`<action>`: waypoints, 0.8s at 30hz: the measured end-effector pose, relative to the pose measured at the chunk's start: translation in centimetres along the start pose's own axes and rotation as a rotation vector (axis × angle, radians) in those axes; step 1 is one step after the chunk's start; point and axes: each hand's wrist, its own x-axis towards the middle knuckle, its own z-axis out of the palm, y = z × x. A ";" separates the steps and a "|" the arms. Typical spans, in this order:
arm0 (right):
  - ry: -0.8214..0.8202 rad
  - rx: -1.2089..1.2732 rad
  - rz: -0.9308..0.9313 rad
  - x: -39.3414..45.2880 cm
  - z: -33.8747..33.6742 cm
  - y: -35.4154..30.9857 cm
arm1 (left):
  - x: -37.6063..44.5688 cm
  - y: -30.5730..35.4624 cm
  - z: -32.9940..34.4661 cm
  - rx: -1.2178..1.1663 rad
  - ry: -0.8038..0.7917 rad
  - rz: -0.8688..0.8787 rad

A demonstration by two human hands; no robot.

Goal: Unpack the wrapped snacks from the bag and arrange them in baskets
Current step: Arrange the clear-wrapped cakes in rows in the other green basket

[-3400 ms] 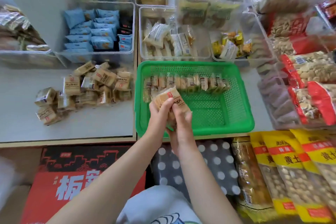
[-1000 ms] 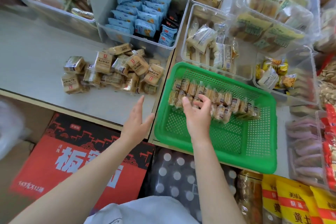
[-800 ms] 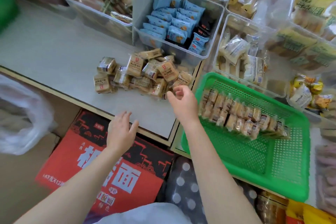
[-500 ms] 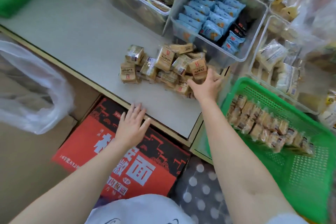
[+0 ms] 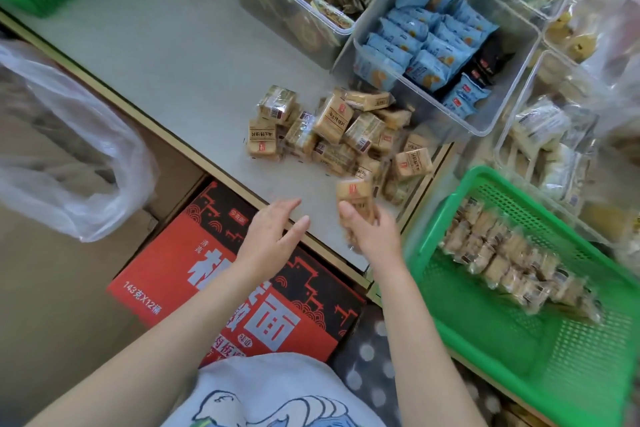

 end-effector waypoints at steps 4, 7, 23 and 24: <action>-0.135 -0.093 -0.094 -3.5 -0.4 0.8 | -1.0 5.1 -0.4 -0.587 -0.103 -0.148; -0.161 -0.047 -0.118 -5.1 -2.0 0.3 | -1.5 7.2 -0.5 -0.805 -0.170 -0.251; 0.380 0.114 -0.412 -13.6 -11.1 3.2 | -5.4 16.3 6.7 -0.718 -0.360 -0.177; 0.360 0.113 -0.333 -13.9 -11.5 4.0 | -5.7 16.9 7.4 -0.734 -0.319 -0.195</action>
